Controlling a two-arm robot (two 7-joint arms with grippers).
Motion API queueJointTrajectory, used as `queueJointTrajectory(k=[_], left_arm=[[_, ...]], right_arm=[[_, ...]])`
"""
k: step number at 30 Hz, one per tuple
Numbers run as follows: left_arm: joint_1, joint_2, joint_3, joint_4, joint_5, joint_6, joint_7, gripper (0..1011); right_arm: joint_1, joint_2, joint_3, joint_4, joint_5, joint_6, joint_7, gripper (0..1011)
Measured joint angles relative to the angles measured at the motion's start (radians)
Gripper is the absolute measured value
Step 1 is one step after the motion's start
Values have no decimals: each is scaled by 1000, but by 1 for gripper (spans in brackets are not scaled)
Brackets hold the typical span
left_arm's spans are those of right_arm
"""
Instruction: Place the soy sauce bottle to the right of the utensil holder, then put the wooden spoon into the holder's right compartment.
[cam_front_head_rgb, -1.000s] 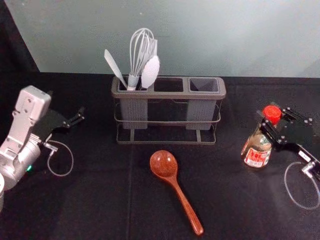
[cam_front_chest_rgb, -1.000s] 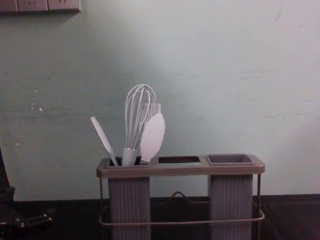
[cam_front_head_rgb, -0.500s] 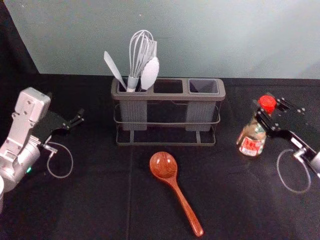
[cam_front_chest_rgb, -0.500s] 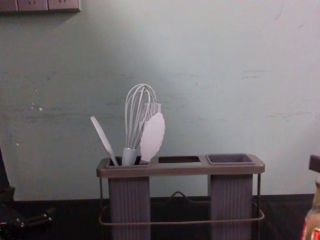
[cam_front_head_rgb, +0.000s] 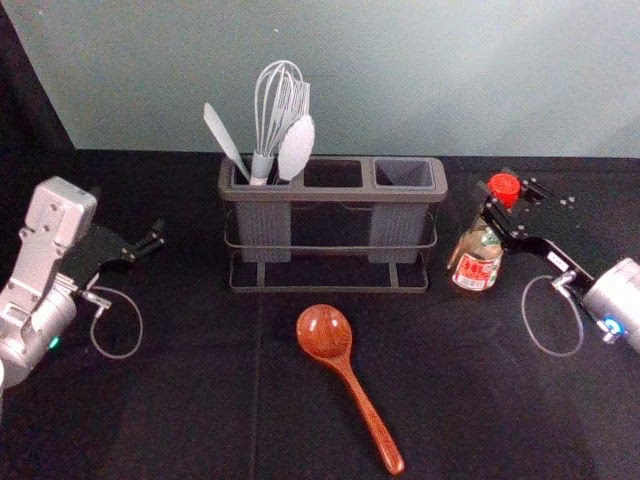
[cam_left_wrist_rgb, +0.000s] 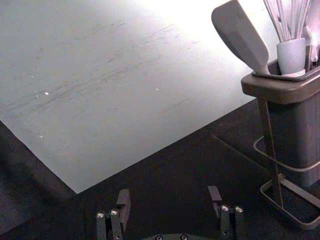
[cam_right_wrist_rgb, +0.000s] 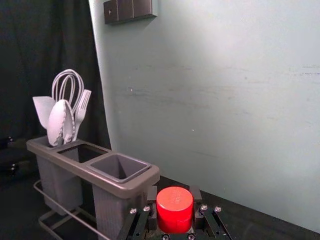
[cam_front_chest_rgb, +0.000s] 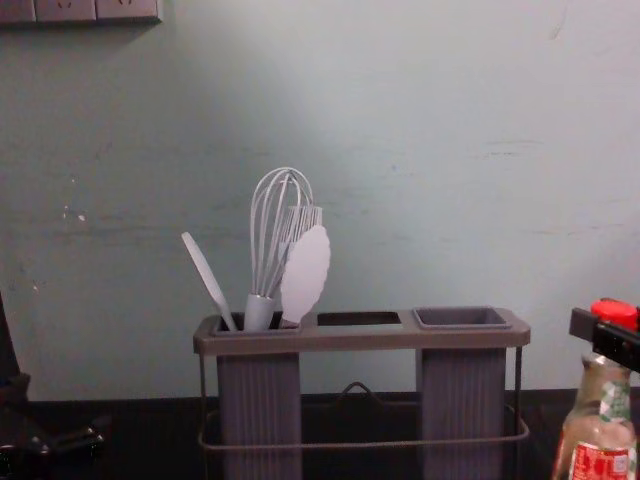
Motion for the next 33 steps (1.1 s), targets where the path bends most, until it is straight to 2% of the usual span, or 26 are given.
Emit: queueJointTrajectory(k=[19,21,28,31,33], left_arm=[[0,0,0,0,0,0,0,1011],[0,0,0,0,0,0,0,1011],[0,0,0,0,0,0,0,1011],[0,0,0,0,0,0,0,1011],[0,0,0,0,0,0,0,1011]], right_arm=[[72,-50,-22,117,-3,-30,6,382],[74,-52,-23,120,-3,-30,7,408],[76,-58,-21,122,-2,-30,6,625],[65,-52,-12,100,1,-29,3,751],[59,-48,-7,87,4,-29,0,788]])
